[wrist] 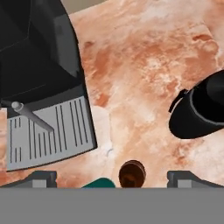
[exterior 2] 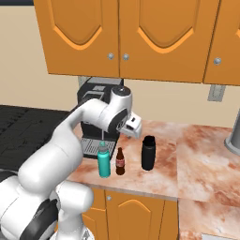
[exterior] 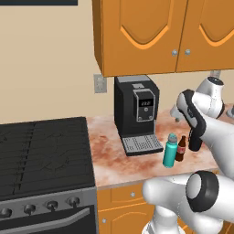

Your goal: Move the drinks to the dining counter.

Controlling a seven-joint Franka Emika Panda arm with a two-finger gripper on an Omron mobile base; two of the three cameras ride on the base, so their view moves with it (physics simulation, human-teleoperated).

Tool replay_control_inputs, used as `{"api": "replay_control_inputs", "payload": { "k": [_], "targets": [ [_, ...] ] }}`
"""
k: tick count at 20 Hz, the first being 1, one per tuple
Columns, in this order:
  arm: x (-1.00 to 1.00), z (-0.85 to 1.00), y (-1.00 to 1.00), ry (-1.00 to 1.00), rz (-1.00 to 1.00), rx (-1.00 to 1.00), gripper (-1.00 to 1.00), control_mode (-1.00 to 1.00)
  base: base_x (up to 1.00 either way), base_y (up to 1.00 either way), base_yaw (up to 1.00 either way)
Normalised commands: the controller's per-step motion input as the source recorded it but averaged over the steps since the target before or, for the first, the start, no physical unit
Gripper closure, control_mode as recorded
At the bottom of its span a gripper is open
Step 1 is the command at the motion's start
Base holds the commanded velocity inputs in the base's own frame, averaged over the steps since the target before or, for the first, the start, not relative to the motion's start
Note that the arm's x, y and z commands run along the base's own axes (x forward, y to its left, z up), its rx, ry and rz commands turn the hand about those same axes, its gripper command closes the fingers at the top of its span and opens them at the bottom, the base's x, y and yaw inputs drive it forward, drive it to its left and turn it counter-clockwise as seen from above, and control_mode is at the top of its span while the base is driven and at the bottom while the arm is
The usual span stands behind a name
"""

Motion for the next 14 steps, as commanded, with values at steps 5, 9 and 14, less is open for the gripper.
{"api": "replay_control_inputs", "payload": {
  "k": [5, 9, 14],
  "targets": [
    [0.08, -0.06, -0.14, 0.03, -0.26, 0.05, -1.00, -1.00, 0.00, 0.00, 0.00],
    [0.08, -0.19, -0.04, 0.09, -0.25, 0.00, -1.00, -1.00, 0.00, 0.00, 0.00],
    [0.11, -0.28, 0.00, 0.10, -0.21, 0.00, -1.00, -1.00, 0.00, 0.00, 0.00]
  ]
}}
